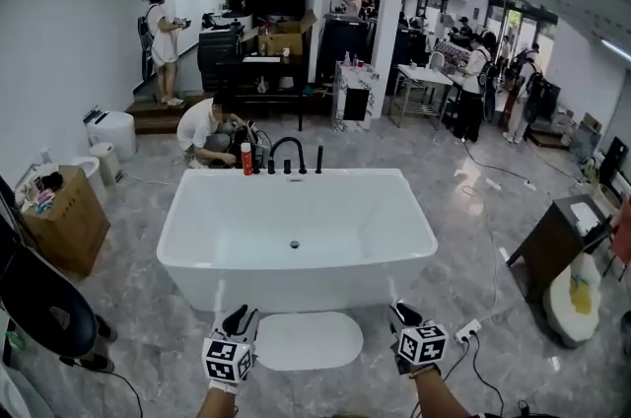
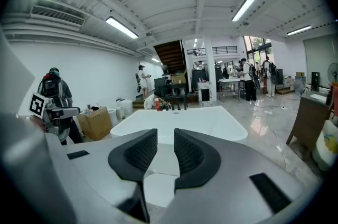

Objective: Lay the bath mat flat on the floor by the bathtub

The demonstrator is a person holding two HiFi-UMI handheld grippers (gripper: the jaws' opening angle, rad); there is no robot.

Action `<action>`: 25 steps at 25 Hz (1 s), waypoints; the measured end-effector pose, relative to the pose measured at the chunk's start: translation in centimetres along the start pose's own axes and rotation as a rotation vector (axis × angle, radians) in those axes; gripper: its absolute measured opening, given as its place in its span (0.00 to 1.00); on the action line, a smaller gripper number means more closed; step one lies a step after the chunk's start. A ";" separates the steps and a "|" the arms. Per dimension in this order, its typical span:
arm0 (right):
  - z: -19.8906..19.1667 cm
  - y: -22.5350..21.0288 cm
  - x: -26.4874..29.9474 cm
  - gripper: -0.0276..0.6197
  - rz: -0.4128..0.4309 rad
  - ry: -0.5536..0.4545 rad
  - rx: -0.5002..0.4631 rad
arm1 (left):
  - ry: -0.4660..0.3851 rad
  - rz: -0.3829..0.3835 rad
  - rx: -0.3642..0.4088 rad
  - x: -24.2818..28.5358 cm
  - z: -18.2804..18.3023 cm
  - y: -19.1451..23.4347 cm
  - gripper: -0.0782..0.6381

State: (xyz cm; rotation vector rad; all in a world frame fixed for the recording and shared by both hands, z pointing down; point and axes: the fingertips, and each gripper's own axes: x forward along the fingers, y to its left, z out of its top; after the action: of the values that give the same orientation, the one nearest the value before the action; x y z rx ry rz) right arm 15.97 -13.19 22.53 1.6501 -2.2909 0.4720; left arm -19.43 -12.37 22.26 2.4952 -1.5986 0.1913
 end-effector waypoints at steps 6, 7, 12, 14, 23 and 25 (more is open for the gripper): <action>5.0 -0.5 -3.4 0.21 0.031 -0.074 -0.049 | -0.063 -0.028 0.016 -0.2 5.0 -5.0 0.24; 5.4 -0.9 -3.8 0.20 0.029 -0.084 -0.048 | -0.071 -0.031 0.025 -0.1 5.7 -5.8 0.23; 6.0 -3.0 -6.0 0.19 0.023 -0.117 -0.030 | -0.079 -0.043 0.043 0.8 7.7 -8.8 0.22; 5.9 -3.5 -6.7 0.17 0.021 -0.125 -0.026 | -0.081 -0.048 0.066 1.0 8.2 -9.5 0.21; 7.9 -3.1 -8.5 0.09 0.042 -0.199 -0.063 | -0.100 -0.023 0.110 -0.6 9.4 -10.1 0.15; 8.6 -2.7 -8.7 0.08 0.048 -0.221 -0.066 | -0.110 -0.010 0.112 -1.1 9.7 -9.9 0.15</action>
State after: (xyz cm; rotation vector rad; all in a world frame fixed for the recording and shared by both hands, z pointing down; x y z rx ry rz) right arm 20.97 -10.11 11.46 1.6935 -2.4775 0.2312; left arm -10.74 -9.41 11.81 2.6402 -1.6597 0.1478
